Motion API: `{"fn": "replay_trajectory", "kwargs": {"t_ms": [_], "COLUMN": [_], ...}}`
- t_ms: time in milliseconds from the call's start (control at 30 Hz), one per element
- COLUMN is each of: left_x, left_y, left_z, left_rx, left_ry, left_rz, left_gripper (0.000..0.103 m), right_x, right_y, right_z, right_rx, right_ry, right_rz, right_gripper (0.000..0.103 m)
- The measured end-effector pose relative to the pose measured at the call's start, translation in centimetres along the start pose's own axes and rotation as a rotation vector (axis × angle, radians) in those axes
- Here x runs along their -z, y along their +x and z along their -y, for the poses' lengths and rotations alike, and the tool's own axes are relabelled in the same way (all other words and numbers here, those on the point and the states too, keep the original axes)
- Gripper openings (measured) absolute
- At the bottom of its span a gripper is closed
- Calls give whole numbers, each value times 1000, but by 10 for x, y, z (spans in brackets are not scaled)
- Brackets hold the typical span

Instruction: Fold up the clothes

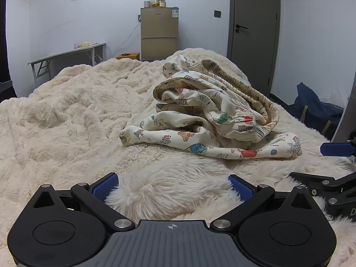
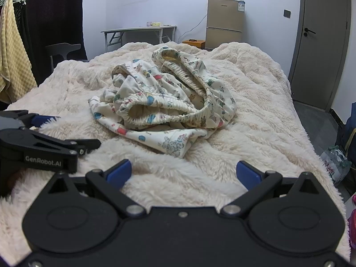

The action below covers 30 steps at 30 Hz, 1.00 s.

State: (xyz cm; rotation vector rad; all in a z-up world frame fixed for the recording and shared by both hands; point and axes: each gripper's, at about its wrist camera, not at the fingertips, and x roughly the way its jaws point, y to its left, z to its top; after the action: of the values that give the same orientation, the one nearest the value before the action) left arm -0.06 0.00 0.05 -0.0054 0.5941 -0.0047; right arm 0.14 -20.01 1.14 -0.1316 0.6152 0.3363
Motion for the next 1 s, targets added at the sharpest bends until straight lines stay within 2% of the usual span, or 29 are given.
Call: {"fn": "replay_trajectory", "kwargs": {"t_ms": [167, 367, 1000], "left_x": [-1, -2, 1], "left_y": [-7, 5, -2], "left_z": [-1, 5, 6], "left_rx": [0, -11, 11], "left_ry": [-5, 0, 33], "left_rz": [0, -1, -1], "left_gripper": [103, 103, 103], "right_x": [0, 0, 2], "right_y": [0, 0, 2], "right_z": [0, 0, 2], "right_rx": [3, 1, -19], "right_ry": [-4, -4, 2], "right_rz": [3, 2, -7], "right_gripper": [102, 102, 102]}}
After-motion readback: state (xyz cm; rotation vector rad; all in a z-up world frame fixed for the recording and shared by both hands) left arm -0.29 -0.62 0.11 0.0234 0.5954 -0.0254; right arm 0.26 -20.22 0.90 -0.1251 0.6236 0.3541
